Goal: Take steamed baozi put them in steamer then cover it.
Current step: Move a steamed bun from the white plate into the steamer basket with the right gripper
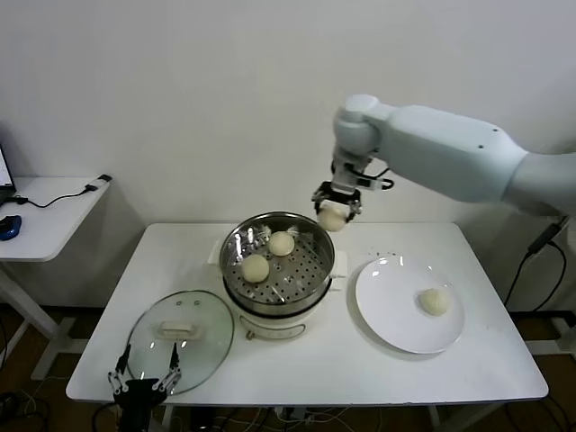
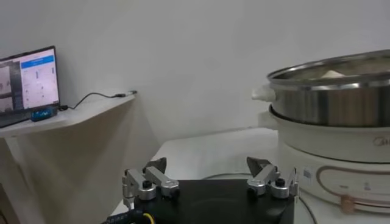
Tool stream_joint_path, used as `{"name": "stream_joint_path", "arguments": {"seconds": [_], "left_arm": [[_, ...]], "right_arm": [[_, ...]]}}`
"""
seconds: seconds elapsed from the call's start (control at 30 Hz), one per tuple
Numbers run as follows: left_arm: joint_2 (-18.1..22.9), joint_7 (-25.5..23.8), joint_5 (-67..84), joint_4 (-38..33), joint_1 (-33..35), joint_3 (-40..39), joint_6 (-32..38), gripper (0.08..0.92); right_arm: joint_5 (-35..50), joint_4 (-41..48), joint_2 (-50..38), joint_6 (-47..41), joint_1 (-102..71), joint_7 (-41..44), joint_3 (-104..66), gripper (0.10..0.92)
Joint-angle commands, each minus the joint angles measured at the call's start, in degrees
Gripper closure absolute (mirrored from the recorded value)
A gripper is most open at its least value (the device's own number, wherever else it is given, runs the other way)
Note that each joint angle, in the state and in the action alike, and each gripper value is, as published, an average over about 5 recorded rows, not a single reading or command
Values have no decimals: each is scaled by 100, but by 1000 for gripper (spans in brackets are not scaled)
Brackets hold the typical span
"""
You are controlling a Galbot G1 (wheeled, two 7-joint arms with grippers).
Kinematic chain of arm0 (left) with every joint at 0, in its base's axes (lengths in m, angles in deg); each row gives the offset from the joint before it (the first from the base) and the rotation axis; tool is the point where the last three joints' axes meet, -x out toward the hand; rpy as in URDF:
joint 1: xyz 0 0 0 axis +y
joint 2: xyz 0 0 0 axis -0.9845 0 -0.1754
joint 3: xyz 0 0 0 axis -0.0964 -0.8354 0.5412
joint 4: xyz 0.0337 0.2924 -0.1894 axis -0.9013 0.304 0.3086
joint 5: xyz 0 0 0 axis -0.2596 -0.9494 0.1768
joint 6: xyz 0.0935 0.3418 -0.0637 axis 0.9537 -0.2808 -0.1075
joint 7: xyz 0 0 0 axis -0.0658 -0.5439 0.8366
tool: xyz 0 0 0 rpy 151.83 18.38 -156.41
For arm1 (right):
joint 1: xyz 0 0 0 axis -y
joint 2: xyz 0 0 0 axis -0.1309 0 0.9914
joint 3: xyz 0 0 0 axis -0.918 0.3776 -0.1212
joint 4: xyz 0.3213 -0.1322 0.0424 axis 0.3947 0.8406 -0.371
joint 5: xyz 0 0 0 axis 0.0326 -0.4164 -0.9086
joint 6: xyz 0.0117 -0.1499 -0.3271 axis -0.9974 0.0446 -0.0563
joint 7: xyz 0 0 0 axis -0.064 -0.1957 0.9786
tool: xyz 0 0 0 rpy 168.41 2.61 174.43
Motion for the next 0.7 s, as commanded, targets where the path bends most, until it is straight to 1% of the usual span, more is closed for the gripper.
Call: {"name": "stream_joint_path", "arguments": {"seconds": [0.03,0.27,0.7], "left_arm": [[4,1,2,23,2,24,-11,177],[24,6,20,85,49,34,12,177],[52,13,32,146,89,38,56,177]], "right_arm": [[-271,33,1066,616,-512,-44,59,304],[-113,-160,1109,629,-852,-65,231,304],[-57,-161,1103,673,-1009,-152,309,304]]}}
